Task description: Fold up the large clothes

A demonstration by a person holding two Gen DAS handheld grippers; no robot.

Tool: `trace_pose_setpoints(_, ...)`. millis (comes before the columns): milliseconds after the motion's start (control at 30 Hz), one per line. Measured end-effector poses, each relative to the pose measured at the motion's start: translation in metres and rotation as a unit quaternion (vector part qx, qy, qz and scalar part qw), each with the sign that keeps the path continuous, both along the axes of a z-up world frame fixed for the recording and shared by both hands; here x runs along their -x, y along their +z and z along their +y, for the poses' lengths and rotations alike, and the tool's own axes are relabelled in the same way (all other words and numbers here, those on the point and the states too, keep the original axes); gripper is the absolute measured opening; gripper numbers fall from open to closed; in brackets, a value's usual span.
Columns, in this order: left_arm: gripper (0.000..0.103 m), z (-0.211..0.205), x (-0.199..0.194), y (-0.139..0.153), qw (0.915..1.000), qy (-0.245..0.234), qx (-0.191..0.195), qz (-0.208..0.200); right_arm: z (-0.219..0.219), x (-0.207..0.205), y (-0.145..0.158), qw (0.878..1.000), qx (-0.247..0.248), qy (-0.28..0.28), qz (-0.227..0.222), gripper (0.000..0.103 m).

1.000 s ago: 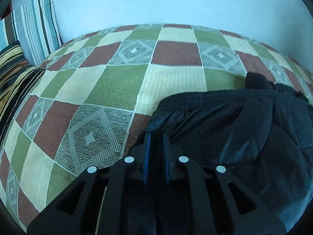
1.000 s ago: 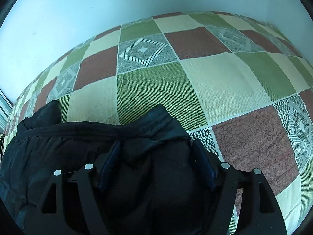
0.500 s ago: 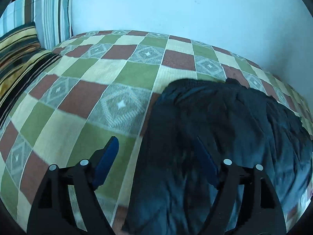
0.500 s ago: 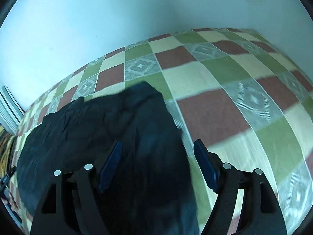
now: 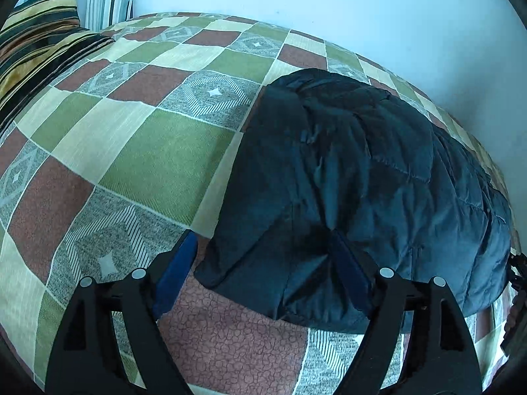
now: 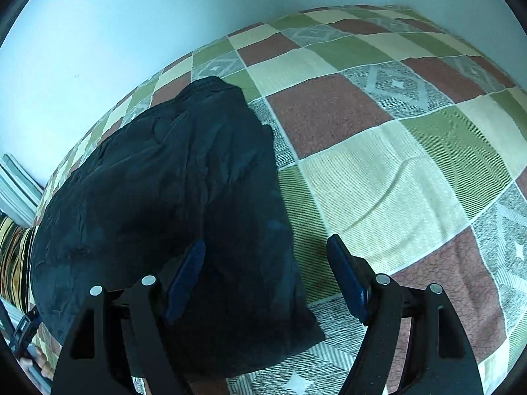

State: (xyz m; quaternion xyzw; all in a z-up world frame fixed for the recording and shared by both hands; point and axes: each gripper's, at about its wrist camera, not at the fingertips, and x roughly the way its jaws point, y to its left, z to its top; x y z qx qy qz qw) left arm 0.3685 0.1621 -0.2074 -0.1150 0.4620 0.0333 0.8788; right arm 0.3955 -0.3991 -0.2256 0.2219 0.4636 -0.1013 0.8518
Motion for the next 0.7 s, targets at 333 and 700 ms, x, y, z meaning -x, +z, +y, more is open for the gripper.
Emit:
trace_pose_setpoints(333,0.082,-0.032,0.016,0.061,0.9967,-0.016,-0.04,-0.069,0.032,0.012,0.062,0.995,0.065,-0.012,-0.081,0.075)
trace_pose_setpoints(700,0.082,-0.129,-0.078,0.057,0.993,-0.08,-0.038,-0.079,0.16,-0.079,0.073,0.986,0.058,0.113,-0.111,0.074)
